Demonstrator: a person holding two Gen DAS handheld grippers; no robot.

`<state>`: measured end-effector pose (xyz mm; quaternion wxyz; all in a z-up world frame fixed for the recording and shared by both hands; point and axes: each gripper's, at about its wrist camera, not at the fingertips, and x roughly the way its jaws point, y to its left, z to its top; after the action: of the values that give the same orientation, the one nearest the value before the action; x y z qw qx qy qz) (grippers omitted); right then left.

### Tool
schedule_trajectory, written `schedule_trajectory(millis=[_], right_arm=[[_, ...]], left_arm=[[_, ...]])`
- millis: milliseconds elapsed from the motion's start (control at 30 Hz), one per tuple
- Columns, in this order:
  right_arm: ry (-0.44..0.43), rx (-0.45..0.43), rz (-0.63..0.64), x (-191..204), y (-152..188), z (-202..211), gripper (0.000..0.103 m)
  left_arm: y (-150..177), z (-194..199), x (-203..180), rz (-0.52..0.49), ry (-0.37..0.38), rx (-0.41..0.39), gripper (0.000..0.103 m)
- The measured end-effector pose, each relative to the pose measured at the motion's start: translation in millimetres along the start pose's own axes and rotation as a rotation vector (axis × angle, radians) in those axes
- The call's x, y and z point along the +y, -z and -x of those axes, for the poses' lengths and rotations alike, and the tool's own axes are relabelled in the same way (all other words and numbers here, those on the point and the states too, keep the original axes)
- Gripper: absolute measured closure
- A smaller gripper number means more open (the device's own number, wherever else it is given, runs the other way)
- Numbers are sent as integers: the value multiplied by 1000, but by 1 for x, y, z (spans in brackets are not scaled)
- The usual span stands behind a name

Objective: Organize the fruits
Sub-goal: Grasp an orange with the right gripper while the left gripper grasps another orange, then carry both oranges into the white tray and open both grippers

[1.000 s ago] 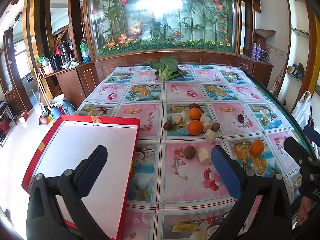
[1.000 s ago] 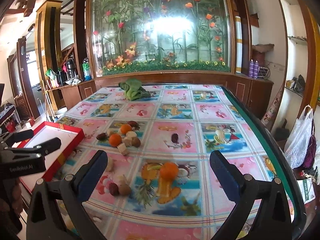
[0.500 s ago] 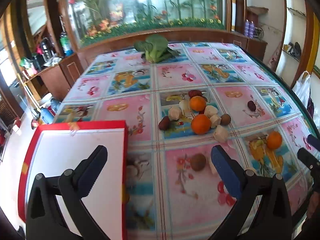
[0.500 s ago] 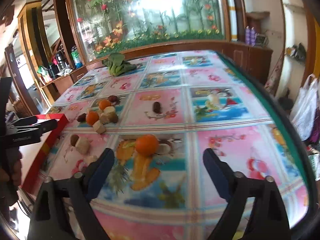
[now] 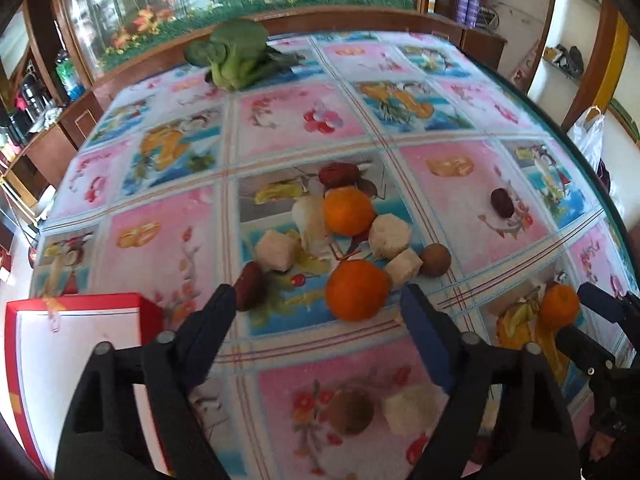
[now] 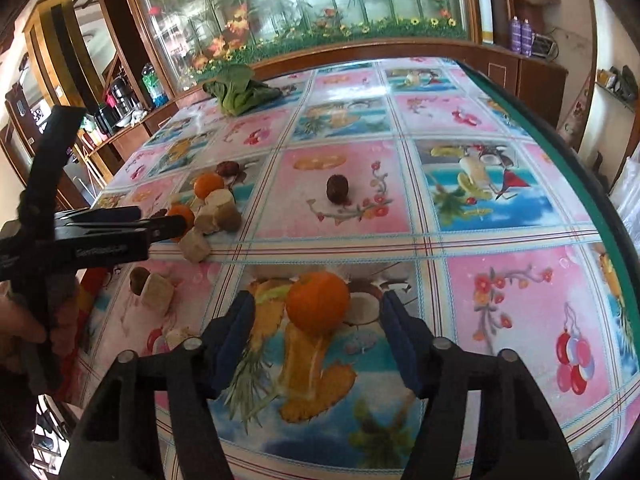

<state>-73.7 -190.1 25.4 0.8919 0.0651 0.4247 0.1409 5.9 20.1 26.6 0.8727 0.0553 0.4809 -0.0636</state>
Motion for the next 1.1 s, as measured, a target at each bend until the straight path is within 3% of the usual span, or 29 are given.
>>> schedule_trajectory(millis=[233,300,600,867,1100], right_arm=[[-4,59,-17,-2,0,-11,54],[3,60,-18,-3,1,-10,57],[2,58,-19,-3,0,-9,67],[-17,59,-44,-3,0,-9,71],[-93,-40,50,40,-13,20,71]], left_arm=[[-2,-10,4,9,85,19,40],[-2,-13,1,-3,119,29,51],[-4,-18,4,-10,194,27,67],[2,-10,8,32,193,17,68],[29,60,21,78,186,-103,68]])
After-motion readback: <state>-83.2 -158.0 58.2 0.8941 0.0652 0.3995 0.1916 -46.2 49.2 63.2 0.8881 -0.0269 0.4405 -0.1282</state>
